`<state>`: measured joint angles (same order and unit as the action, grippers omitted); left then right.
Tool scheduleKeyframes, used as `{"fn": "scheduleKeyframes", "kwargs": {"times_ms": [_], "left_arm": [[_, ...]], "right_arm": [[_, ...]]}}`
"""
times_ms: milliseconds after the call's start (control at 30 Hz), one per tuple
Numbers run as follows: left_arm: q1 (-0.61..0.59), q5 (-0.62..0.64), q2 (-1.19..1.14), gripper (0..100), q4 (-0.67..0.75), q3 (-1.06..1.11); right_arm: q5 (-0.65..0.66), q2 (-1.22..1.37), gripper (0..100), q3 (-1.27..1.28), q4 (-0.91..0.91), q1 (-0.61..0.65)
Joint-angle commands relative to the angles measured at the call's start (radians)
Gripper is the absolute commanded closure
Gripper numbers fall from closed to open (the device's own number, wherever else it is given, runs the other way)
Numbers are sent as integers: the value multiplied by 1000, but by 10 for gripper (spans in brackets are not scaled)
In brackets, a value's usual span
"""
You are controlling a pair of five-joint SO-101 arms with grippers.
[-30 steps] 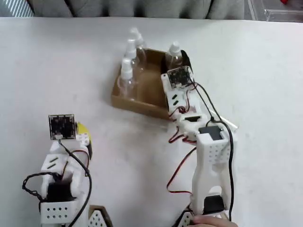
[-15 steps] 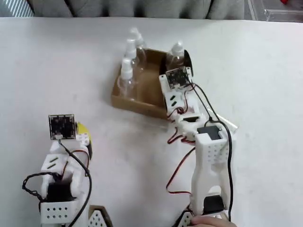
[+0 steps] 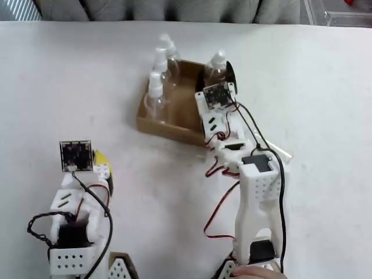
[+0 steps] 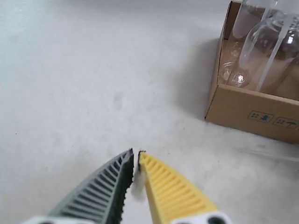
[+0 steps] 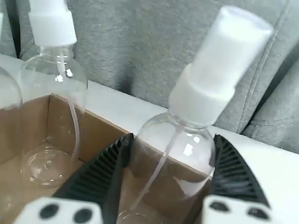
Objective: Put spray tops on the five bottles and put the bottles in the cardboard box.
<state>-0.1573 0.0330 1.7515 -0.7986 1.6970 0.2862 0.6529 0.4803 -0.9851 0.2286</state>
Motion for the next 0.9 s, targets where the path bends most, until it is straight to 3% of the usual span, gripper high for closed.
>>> {"fn": "scheduleKeyframes", "kwargs": {"times_ms": [0, 233, 867], "left_arm": [[8, -8, 12, 976, 3, 0], [7, -8, 12, 976, 2, 0], [7, -8, 12, 976, 2, 0]], "right_arm": [[-11, -13, 810, -5, -5, 15], [-15, -13, 714, -3, -7, 27], [-11, -22, 714, -5, -15, 33]]}}
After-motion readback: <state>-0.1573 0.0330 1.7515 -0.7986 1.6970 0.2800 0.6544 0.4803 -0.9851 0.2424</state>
